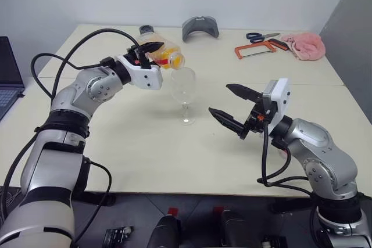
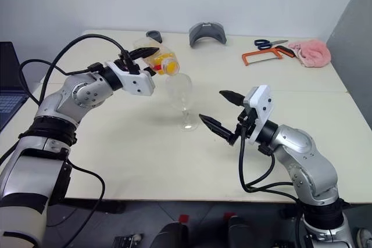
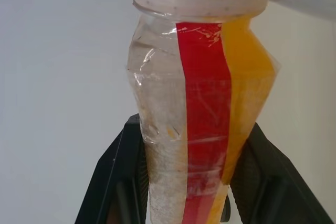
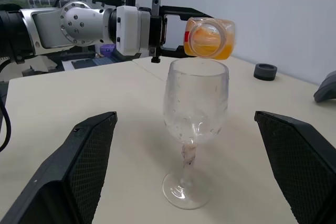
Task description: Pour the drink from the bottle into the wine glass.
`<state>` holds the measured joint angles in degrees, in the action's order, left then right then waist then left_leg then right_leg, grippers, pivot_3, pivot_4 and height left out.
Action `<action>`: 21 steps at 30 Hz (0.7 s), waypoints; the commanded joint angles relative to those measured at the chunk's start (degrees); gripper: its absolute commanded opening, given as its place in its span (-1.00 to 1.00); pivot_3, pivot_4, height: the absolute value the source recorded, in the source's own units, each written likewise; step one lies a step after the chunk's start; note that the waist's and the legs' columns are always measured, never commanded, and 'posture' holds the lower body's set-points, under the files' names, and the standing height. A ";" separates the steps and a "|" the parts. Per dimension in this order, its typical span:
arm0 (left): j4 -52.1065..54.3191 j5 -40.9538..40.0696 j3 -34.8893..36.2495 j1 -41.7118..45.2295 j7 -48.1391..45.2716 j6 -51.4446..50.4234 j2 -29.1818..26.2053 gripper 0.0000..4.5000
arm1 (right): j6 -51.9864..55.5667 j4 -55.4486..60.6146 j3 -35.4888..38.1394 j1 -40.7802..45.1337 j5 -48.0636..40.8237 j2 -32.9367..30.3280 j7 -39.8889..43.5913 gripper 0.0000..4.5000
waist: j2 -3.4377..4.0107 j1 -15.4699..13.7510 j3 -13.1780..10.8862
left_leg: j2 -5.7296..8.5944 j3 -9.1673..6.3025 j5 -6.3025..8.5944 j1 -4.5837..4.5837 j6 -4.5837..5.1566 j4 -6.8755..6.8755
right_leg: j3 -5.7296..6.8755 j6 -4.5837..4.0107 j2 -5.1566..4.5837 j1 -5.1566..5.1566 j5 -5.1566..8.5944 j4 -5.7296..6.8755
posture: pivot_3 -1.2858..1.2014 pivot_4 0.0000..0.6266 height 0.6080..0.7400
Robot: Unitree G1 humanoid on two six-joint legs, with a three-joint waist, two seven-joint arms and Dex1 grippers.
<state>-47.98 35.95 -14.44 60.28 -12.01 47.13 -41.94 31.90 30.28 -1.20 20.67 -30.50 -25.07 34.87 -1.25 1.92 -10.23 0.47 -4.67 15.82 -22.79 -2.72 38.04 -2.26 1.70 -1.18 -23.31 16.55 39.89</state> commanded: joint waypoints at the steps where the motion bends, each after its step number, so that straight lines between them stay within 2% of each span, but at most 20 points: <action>1: 0.62 0.53 0.01 2.70 2.69 1.13 -1.43 -0.26 | 0.21 2.59 1.12 -0.09 -1.65 -0.77 0.23 1.00 | 0.00 0.01 0.00 | 0.00 0.01 0.00 0.00 0.00 0.00 | -0.01 0.00 0.00 0.00 0.00 0.00 | 0.03 -0.52 1.00; 21: -0.27 4.00 -1.89 4.59 7.38 2.64 -2.54 -0.26 | 0.45 2.73 0.49 -0.09 -2.19 -1.28 0.33 1.00 | 0.00 0.01 0.00 | 0.00 0.02 0.00 0.01 0.00 0.00 | 0.00 0.00 0.00 0.00 0.00 0.01 | 0.03 -0.52 1.00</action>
<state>-49.04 40.22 -16.63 62.16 -6.27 49.25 -43.05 32.92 31.09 -1.30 20.20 -31.68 -26.14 34.89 -1.25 1.94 -10.23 0.47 -4.66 15.82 -22.78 -2.72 38.04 -2.26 1.70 -1.18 -23.32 16.55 39.91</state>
